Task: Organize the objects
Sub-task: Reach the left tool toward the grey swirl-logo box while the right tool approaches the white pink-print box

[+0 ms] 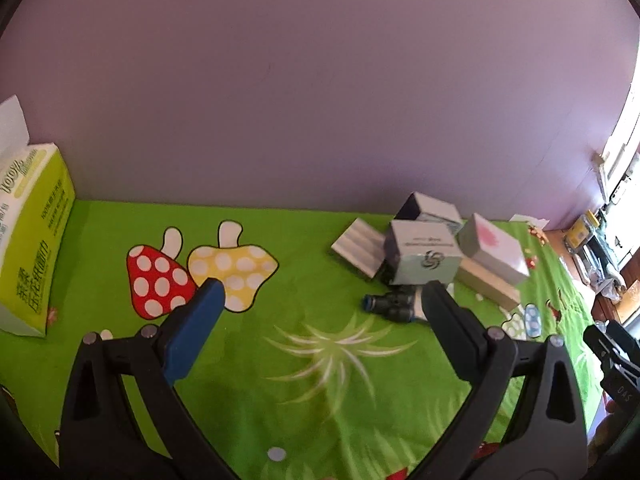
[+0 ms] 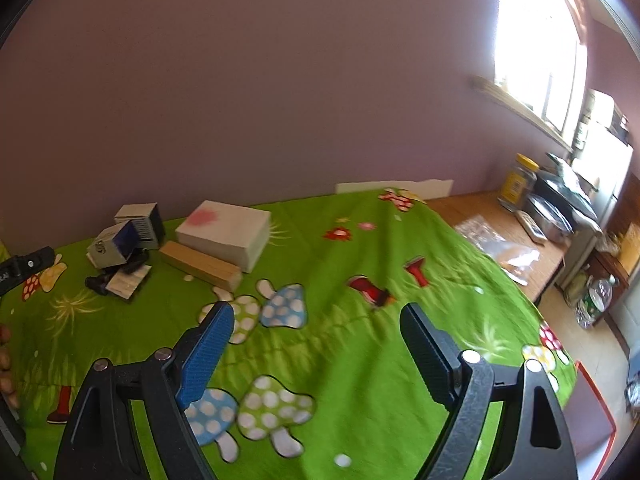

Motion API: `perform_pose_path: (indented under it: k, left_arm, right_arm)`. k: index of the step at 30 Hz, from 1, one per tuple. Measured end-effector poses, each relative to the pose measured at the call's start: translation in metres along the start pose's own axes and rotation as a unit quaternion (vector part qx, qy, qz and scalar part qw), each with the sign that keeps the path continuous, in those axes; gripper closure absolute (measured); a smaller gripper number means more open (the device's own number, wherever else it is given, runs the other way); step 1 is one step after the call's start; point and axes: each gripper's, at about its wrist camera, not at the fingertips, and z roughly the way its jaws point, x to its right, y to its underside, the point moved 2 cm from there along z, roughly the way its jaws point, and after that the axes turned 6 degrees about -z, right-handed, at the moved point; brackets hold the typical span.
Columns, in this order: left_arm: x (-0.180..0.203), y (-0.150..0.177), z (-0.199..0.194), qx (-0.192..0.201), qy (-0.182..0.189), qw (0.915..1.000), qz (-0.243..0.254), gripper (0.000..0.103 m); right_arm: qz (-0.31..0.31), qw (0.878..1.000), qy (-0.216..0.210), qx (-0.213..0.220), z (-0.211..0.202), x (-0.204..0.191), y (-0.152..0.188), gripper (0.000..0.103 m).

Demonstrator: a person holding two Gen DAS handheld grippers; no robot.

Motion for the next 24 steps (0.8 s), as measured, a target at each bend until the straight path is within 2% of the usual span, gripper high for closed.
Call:
perform_pose_path:
  k: [10, 14, 16, 18, 21, 24]
  left_arm:
    - [0.006, 0.010, 0.033, -0.054, 0.012, 0.9979, 0.033, 0.005]
    - [0.012, 0.012, 0.038, -0.070, 0.039, 0.9957, 0.047, 0.022]
    - [0.016, 0.014, 0.038, -0.073, 0.046, 0.9947, 0.056, 0.027]
    - [0.019, 0.016, 0.039, -0.080, 0.059, 0.9929, 0.065, 0.041]
    - [0.021, 0.019, 0.040, -0.085, 0.067, 0.9917, 0.069, 0.056]
    - [0.019, 0.020, 0.039, -0.088, 0.074, 0.9912, 0.066, 0.064]
  right_arm:
    - [-0.042, 0.998, -0.033, -0.016, 0.022, -0.038, -0.013, 0.017]
    - [-0.061, 0.997, -0.045, -0.019, 0.029, -0.052, -0.017, 0.017]
    - [-0.070, 0.996, -0.052, -0.022, 0.034, -0.058, -0.019, 0.017]
    - [-0.076, 0.995, -0.058, -0.028, 0.040, -0.064, -0.022, 0.017]
    - [-0.087, 0.993, -0.068, -0.032, 0.047, -0.073, -0.026, 0.017]
    - [-0.099, 0.992, -0.071, -0.034, 0.054, -0.082, -0.030, 0.017]
